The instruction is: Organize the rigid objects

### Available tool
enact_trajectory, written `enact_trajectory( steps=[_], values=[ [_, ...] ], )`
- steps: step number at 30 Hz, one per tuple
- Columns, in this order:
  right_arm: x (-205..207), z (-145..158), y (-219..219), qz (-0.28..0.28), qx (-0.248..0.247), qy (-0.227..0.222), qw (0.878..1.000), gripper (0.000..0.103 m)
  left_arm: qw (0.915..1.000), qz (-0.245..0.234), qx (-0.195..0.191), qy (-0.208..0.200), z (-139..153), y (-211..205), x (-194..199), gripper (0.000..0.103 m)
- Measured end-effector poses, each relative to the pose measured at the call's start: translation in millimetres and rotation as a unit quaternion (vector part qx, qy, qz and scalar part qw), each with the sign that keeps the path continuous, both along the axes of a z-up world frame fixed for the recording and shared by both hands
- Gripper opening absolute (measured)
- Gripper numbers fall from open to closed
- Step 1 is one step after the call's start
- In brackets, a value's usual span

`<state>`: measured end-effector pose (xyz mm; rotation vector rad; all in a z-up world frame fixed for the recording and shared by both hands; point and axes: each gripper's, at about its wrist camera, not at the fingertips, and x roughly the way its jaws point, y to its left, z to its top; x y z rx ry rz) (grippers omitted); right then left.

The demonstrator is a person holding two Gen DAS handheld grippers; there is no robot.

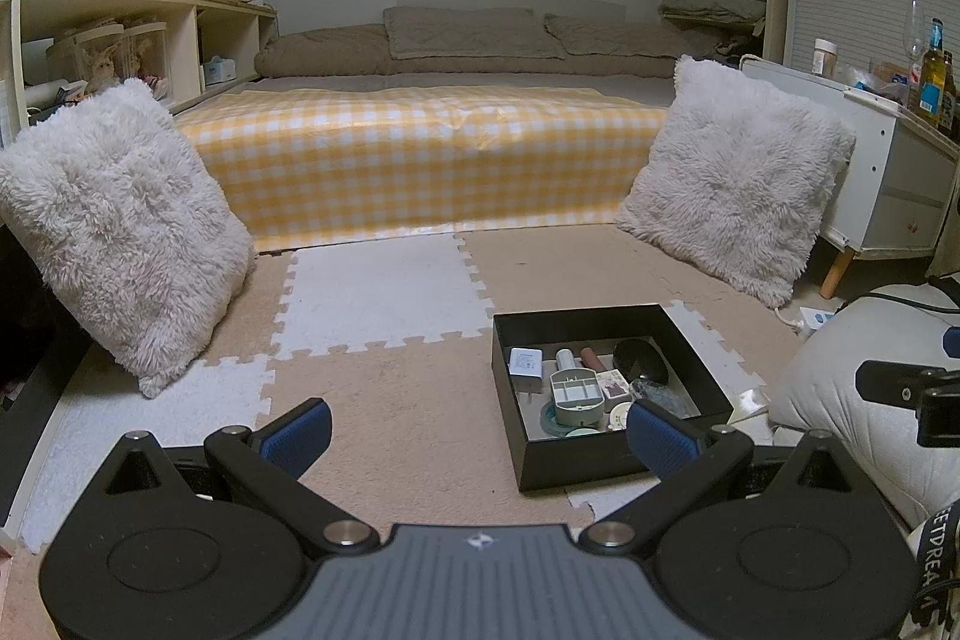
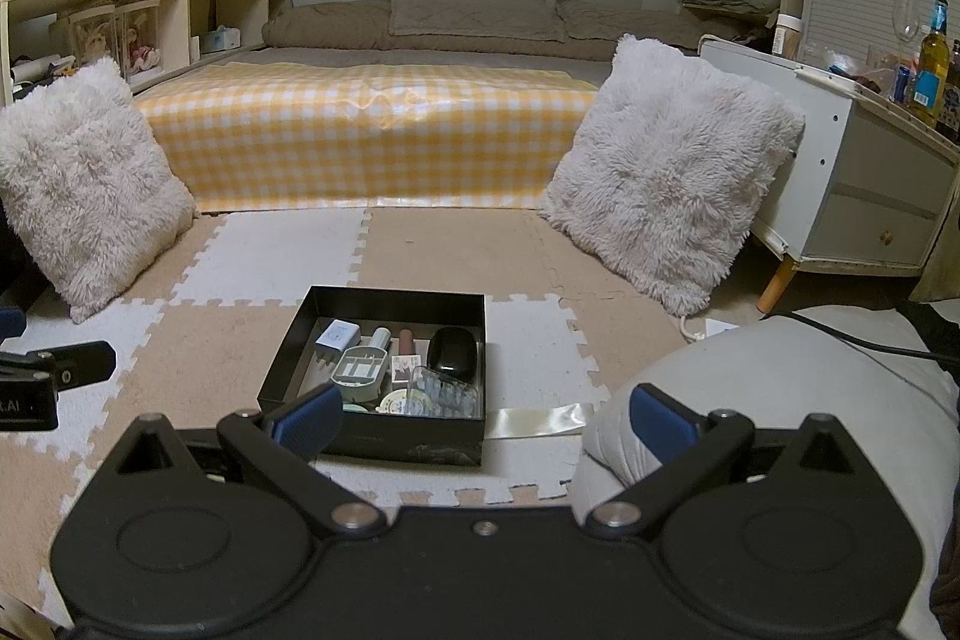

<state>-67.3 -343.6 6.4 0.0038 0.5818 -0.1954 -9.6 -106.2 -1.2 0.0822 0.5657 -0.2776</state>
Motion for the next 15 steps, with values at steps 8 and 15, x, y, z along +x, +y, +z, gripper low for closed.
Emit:
enact_trajectory(
  steps=[8,15],
  values=[
    [0.1,0.1,0.1,0.000,0.001,0.000,1.000,0.103,1.0000,0.000,0.001,0.000,-0.2,-0.2,-0.4,0.103],
    [0.3,0.2,0.1,0.000,0.000,0.000,1.000,0.103,1.0000,0.000,0.001,0.000,-1.8,3.3,-0.5,0.103]
  ],
)
